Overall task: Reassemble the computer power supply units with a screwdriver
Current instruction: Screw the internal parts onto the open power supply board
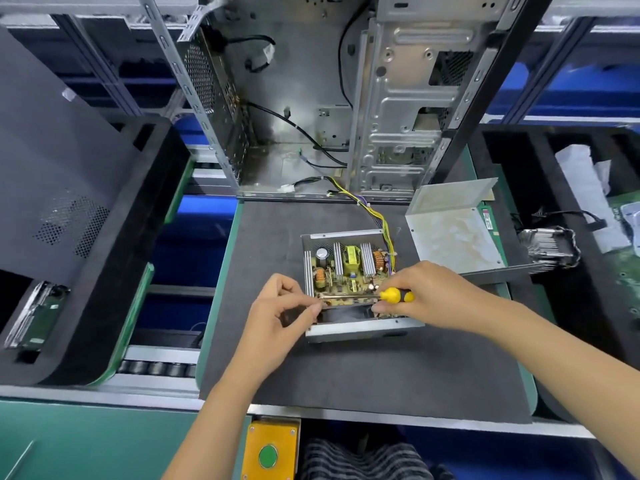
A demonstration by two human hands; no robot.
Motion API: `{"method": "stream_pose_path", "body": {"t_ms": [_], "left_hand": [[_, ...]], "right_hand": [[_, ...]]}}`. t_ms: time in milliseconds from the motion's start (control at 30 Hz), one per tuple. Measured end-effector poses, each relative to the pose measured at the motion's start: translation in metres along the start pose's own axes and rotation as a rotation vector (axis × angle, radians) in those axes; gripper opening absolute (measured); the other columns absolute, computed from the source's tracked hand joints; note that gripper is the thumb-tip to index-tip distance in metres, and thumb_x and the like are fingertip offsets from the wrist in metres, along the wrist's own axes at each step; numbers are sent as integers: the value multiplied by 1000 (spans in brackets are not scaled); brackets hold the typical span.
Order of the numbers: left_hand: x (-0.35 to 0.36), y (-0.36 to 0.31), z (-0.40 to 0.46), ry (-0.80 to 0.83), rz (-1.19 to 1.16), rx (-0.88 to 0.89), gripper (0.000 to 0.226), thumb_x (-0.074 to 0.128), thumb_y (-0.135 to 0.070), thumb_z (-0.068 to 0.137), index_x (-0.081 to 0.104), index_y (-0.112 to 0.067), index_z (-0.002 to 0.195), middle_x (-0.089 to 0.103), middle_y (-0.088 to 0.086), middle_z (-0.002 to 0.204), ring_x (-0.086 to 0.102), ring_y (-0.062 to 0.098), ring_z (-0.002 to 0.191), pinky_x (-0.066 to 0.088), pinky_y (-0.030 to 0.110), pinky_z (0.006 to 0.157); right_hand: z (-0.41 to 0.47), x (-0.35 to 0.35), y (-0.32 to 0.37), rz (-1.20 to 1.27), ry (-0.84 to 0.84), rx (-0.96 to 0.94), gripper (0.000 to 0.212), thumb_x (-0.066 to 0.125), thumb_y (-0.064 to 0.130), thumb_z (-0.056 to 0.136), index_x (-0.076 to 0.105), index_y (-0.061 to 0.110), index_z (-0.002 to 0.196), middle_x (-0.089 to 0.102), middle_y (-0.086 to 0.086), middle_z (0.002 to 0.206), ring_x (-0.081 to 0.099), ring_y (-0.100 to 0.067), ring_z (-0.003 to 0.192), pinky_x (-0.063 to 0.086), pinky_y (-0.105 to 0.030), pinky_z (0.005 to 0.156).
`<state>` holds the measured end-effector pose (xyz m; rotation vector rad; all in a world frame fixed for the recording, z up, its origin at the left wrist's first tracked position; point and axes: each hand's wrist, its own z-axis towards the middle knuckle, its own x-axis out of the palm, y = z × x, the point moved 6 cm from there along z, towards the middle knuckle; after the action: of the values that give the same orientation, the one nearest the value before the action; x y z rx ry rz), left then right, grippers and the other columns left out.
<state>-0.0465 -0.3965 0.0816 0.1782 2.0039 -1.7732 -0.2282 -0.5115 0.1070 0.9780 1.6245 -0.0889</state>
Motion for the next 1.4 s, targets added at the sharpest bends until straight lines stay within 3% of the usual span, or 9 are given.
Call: {"method": "stream_pose_path", "body": {"t_ms": [200,367,533,667,833,1000,1133,1300,1400], "left_hand": [[2,-17,7,7,239,98,6,71,-30,85,73,-25,82,50,-10,94,47,8,101,33,16,88],[30,-38,15,159,325,243,18,60,-41,91,74,-30,94,61,-21,95,50,-2,100,23,21,96],[51,-38,29,292,366,245,29,51,-44,93,73,-26,87,66,-15,87,55,5,91,23,25,97],[50,-41,45,274,312,216,23,58,-33,93,74,-20,83,67,-12,79,58,10,79,32,20,90],[58,-61,62,144,538,348,26,60,-38,91,76,-21,80,68,-11,73,46,10,68,32,30,78],[89,-73,74,228,788,333,30,62,-53,87,75,-28,79,62,-10,74,51,15,81,25,35,83],[87,-68,82,245,560,181,13,74,-29,81,73,-24,69,44,-11,60,46,8,74,23,32,82],[66,-57,81,298,226,5,13,76,-12,80,77,-19,69,49,-17,61,46,3,63,33,30,83],[62,-56,83,325,192,-2,13,75,-10,81,79,-19,73,48,-14,62,45,2,64,36,17,73]], "right_hand": [[4,2,0,116,90,-13,40,59,55,84,56,20,66,54,1,71,51,-16,69,44,-37,67],[-5,-29,-28,249,-85,29,18,64,32,88,74,17,92,65,6,94,60,-14,87,48,-38,80],[-5,-21,-35,128,-111,137,11,58,22,92,68,19,90,63,3,90,56,-7,61,50,-38,68],[-4,-15,-42,322,-217,287,13,55,16,92,67,17,89,59,4,50,61,-10,41,48,-23,52],[-37,0,-65,733,-459,480,14,56,15,93,69,21,90,70,8,71,62,-18,40,43,-21,37],[-45,-1,-67,647,-513,471,14,61,21,91,70,23,81,71,10,72,63,-12,43,48,-23,48],[-47,-3,-71,661,-509,469,15,61,23,91,69,27,80,70,13,69,63,-9,45,44,-16,51],[-47,-1,-66,617,-485,432,12,64,24,89,70,34,87,61,10,45,61,-4,48,43,-10,56],[-39,-3,-59,612,-472,378,16,65,20,89,70,34,85,61,23,57,59,-10,42,45,-14,56]]}}
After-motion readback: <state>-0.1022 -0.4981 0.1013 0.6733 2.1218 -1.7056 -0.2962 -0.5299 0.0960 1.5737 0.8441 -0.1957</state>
